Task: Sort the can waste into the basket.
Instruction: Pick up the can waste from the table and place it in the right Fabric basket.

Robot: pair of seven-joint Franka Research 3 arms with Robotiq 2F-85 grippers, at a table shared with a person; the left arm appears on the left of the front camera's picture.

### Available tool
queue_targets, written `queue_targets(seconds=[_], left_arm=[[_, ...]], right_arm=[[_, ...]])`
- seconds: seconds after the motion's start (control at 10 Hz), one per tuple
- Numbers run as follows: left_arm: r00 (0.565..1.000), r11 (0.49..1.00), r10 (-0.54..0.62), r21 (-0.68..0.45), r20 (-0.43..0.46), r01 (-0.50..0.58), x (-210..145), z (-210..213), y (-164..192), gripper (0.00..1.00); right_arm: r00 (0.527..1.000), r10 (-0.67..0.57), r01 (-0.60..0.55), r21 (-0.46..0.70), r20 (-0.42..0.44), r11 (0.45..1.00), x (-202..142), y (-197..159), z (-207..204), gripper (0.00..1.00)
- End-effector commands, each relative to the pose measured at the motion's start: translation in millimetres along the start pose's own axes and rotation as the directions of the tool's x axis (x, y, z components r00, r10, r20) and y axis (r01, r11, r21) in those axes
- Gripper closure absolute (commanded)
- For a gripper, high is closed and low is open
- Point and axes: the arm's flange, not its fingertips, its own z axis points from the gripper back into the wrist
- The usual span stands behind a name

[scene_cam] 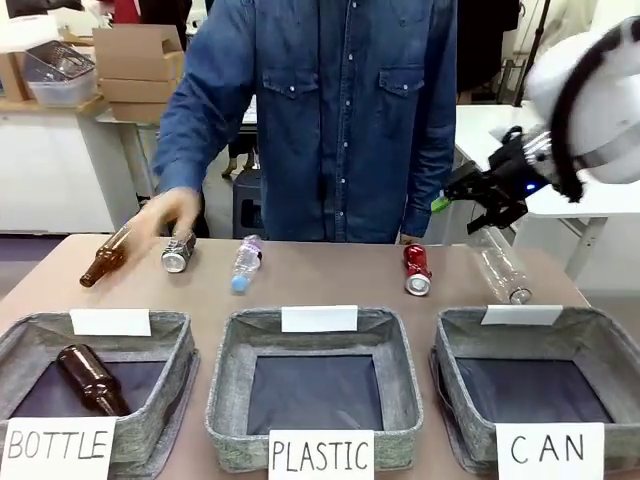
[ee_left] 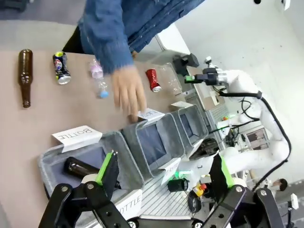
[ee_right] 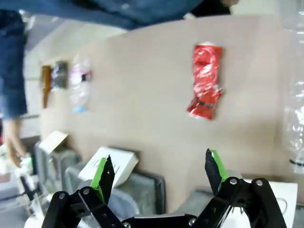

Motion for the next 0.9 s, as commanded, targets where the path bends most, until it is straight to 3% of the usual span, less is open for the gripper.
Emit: queue_targets(seconds=[0.0,0.2,0.4,0.5,0.6,0.7,0.8], left_arm=[[0.999,0.994,0.032,-0.103,-0.025,-0.035,-7.9,-15.7,-9.3,0.0],[0.99,0.976,0.048,-0.204,-0.134,-0.075,-28.9,-67.7,-13.6,0.0],[0.975,0.926,0.071,-0.349,-0.209,-0.143,-61.5,-130.5,-8.0,0.0],[0.973,0.933,0.056,-0.335,-0.225,-0.132,-76.7,-162.8,-0.5,0.0],[0.924,0.951,0.112,-0.23,-0.365,-0.206,-89.4,-190.5,5.7,0.0],[0.972,0.936,0.058,-0.327,-0.228,-0.133,-67.3,-142.4,-1.5,0.0],[0.972,0.936,0.058,-0.327,-0.228,-0.133,-67.3,-142.4,-1.5,0.0]], right_arm=[[0.997,-0.064,0.056,-0.165,-0.047,0.985,24.3,19.6,-47.0,0.0],[0.99,-0.135,0.111,-0.338,-0.047,0.935,32.4,21.9,-95.4,0.0],[0.986,-0.137,0.088,-0.411,-0.09,0.907,34.2,17.7,-132.5,0.0],[0.989,-0.117,0.074,-0.396,-0.085,0.915,35.5,16.7,-145.8,0.0],[0.992,-0.105,0.067,-0.415,-0.069,0.908,38.1,14.6,-156.5,0.0],[0.992,-0.106,0.069,-0.435,-0.063,0.898,41.6,13.3,-167.1,0.0],[0.993,-0.099,0.058,-0.437,-0.071,0.898,42.8,13.6,-175.2,0.0]])
